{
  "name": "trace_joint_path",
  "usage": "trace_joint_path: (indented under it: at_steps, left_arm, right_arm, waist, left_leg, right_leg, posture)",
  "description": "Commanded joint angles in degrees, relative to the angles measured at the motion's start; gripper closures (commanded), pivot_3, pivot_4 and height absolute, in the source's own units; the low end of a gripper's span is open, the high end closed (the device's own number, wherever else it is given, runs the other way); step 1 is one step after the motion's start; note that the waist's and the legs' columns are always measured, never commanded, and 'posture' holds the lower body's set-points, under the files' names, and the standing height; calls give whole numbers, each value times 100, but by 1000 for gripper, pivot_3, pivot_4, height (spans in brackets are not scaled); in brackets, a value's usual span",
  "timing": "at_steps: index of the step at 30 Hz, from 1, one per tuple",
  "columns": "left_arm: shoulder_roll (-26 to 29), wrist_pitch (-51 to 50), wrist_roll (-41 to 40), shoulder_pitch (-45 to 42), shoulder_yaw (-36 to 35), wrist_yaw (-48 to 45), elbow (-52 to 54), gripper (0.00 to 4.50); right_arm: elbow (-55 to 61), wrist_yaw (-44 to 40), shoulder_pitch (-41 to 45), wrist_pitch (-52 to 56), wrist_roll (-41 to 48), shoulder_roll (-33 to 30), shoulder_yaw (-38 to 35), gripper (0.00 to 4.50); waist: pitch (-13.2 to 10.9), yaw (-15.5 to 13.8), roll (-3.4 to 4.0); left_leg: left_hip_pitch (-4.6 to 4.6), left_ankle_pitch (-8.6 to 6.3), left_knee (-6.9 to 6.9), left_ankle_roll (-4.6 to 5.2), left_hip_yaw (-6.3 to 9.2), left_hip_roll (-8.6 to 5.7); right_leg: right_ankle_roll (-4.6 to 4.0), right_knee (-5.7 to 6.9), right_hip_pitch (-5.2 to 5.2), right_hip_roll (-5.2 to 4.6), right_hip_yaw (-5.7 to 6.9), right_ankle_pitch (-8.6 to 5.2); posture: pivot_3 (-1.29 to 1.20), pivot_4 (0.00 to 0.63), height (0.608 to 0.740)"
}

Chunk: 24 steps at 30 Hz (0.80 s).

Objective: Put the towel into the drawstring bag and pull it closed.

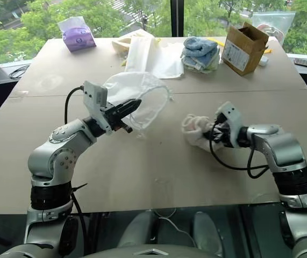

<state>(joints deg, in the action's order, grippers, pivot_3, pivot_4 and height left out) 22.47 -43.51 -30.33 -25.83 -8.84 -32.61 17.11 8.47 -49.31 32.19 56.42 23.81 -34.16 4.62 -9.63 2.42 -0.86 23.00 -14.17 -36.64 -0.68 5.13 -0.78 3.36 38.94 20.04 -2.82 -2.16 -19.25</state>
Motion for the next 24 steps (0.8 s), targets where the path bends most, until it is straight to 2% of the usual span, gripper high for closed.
trace_joint_path:
  at_steps: [1, 6, 10, 15, 18, 24]
  left_arm:
    - [36, -66, -392, -154, -146, -110, 89, 4500]
    - [244, 14, -391, -51, 70, -318, 163, 4500]
    - [241, 42, -510, -85, 82, -374, 169, 4500]
    - [220, 131, -601, -167, 128, -524, 193, 4500]
    - [243, 121, -673, -60, 268, -656, 344, 4500]
    - [158, -91, -1084, 59, 288, -642, 496, 4500]
  right_arm:
    - [642, 52, 616, 171, 430, 124, -238, 4426]
    - [543, 291, 953, 56, 389, 385, -15, 4426]
    - [325, 313, 1053, -208, 198, 425, 222, 4426]
    - [36, 424, 1141, -635, -283, 484, 737, 4426]
    - [-115, 707, 1330, -695, -316, 906, 688, 4426]
    - [-545, 1762, 1248, -921, -345, 1802, 24, 4426]
  waist:
    - [-7, -11, 4]
    - [-7, -43, 2]
    - [-7, -26, 3]
    - [-7, -17, 3]
    - [-8, 11, 4]
    - [-8, -18, 4]
  left_leg:
    - [3, 0, -2, 0, 0, 0]
    - [11, 0, 2, -1, 17, -3]
    - [86, 1, -32, -2, 17, -5]
    - [87, 1, -45, -2, 17, -5]
    - [84, 2, -57, -2, 12, -6]
    - [83, 6, -63, -8, 2, -3]
  right_leg:
    - [0, 1, 3, -1, 0, 0]
    - [0, -2, 6, -6, 20, 0]
    - [0, 20, 79, -6, 20, 1]
    - [0, 42, 82, -8, 23, 1]
    - [0, 60, 85, -7, 18, 1]
    - [-1, 95, 107, -2, -1, 1]
  posture:
    - [0, 150, 740]
    - [0, 150, 740]
    - [0, 150, 740]
    - [0, 150, 740]
    - [0, 150, 740]
    - [0, 150, 740]
